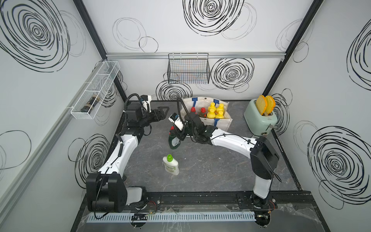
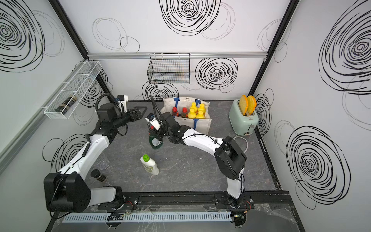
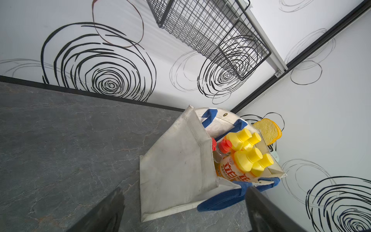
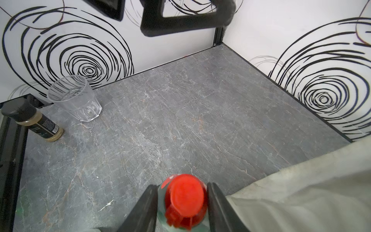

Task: Pack dish soap into the shopping bag
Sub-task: Pick up the bottle of dish soap at the center of the board.

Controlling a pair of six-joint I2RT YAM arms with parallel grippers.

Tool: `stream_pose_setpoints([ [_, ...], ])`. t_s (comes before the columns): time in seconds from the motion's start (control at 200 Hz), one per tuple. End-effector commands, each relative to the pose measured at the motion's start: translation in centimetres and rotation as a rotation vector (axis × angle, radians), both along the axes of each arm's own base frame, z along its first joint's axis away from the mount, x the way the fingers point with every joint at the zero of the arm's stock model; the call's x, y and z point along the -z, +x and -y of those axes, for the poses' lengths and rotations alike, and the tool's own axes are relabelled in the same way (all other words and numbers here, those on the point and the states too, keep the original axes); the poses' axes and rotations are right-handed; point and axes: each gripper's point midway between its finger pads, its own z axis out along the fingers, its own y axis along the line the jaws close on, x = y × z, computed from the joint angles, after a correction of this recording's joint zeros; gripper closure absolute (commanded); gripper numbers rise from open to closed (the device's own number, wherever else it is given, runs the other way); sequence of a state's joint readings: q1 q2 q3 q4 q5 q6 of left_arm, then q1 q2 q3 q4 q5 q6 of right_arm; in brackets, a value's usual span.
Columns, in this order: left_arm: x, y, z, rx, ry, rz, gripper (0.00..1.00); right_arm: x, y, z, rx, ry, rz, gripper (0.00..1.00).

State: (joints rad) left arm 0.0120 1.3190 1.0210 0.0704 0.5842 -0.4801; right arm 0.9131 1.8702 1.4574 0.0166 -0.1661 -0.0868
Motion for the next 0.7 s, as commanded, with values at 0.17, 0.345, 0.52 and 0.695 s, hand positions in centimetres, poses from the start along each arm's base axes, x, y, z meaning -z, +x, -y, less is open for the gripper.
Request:
stream_pose_setpoints([
  [0.17,-1.4,-0.2,0.7,0.027,-0.007,0.054,0.04,-0.1,0.9,-1.0,-0.014,-0.01,-0.003,0.64],
  [0.345,-1.4,-0.2,0.7,0.028,-0.006,0.053,0.04,0.1,0.9,-0.9,-0.014,-0.022,-0.003,0.72],
  [0.52,-1.4,-0.2,0.7,0.029,-0.007,0.053,0.04,-0.1,0.8,-0.5,-0.007,-0.037,-0.002,0.92],
  [0.695,-1.5,-0.3,0.7,0.026,-0.001,0.057,0.04,-1.5,1.1,0.0,0.025,-0.035,0.017,1.0],
])
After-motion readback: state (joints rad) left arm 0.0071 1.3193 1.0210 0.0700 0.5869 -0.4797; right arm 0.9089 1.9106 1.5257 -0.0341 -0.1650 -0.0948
